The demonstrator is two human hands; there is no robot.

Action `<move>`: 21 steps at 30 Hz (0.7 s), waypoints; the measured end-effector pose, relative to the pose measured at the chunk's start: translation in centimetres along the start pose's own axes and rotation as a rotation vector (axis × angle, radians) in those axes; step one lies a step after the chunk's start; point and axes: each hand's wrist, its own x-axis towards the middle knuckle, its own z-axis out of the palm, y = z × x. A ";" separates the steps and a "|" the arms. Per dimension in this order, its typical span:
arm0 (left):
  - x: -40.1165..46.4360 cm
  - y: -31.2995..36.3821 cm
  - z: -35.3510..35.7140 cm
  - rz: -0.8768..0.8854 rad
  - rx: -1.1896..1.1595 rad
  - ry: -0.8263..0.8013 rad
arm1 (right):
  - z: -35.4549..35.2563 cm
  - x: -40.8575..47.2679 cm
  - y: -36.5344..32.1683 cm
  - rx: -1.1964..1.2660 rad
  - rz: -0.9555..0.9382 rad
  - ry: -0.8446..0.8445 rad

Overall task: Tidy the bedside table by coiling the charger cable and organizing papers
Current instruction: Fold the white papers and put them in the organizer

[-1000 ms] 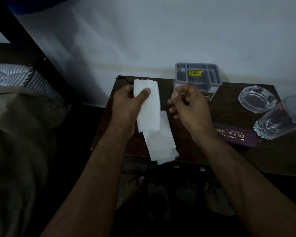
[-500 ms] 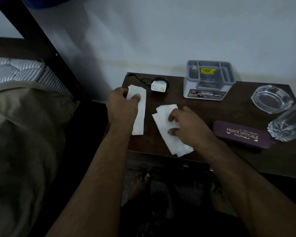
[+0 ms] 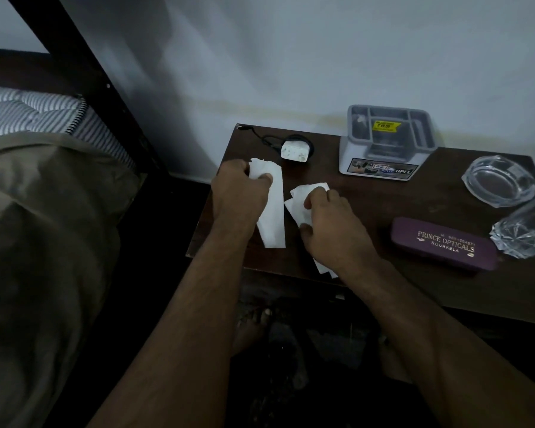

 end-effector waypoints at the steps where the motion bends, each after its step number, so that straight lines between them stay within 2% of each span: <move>1: 0.0 0.0 0.0 0.005 0.023 0.005 | 0.0 0.0 -0.1 -0.005 0.005 0.001; 9: 0.0 0.2 -0.2 0.024 0.002 -0.004 | -0.7 0.1 -0.5 0.032 0.024 0.038; 17: -0.6 0.9 -0.4 -0.043 -0.025 -0.028 | -1.5 0.2 0.8 0.092 0.072 0.112; 21: -0.7 1.1 -0.2 -0.049 -0.036 -0.033 | -2.7 0.6 1.9 0.219 0.074 0.274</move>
